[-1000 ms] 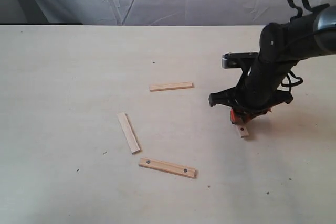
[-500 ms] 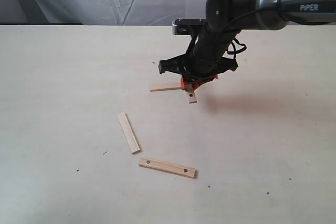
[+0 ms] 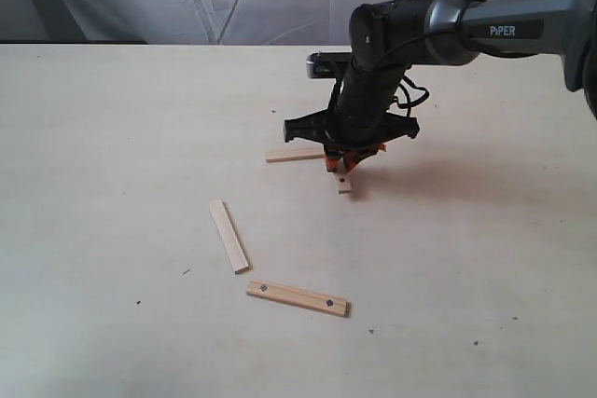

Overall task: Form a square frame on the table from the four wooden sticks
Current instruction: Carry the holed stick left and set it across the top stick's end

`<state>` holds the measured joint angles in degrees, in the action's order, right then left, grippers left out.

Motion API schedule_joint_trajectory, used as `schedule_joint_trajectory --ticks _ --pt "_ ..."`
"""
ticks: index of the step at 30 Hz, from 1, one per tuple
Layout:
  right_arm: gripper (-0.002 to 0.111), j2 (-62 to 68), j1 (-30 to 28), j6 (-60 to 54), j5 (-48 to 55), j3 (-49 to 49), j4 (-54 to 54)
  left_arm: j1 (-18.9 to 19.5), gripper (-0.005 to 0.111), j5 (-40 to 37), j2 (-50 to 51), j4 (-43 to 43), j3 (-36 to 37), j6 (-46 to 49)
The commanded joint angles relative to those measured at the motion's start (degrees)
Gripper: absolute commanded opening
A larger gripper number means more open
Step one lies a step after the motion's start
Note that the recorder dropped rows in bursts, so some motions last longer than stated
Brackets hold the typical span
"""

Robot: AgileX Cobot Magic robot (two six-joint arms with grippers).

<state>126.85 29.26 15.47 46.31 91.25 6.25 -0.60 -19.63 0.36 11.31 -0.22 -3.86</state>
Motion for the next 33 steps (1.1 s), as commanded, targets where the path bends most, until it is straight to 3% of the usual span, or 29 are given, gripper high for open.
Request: schedule_joint_trajectory --ticks 1,6,15,18,25,33 --pt "0.0 0.6 0.0 1.1 0.3 0.4 -1.0 0.1 0.0 0.2 -0.4 0.1 0.2 0.0" --pt "0.004 1.7 0.0 3.5 0.2 0.4 -1.0 0.1 0.0 0.3 -0.4 0.1 0.2 0.0" --pt "0.036 1.7 0.1 3.5 -0.5 0.4 -0.9 0.1 0.0 0.3 -0.4 0.1 0.2 0.0" --pt "0.041 0.9 0.1 3.5 -0.6 0.5 -1.0 0.1 0.0 0.3 -0.4 0.1 0.2 0.0" --pt "0.043 -3.9 1.7 3.5 1.3 0.5 -1.3 0.1 0.0 0.3 -0.4 0.1 0.2 0.0" --pt "0.043 -4.2 12.3 3.2 2.3 0.5 -1.9 0.1 0.0 0.3 -0.4 0.1 0.2 0.0"
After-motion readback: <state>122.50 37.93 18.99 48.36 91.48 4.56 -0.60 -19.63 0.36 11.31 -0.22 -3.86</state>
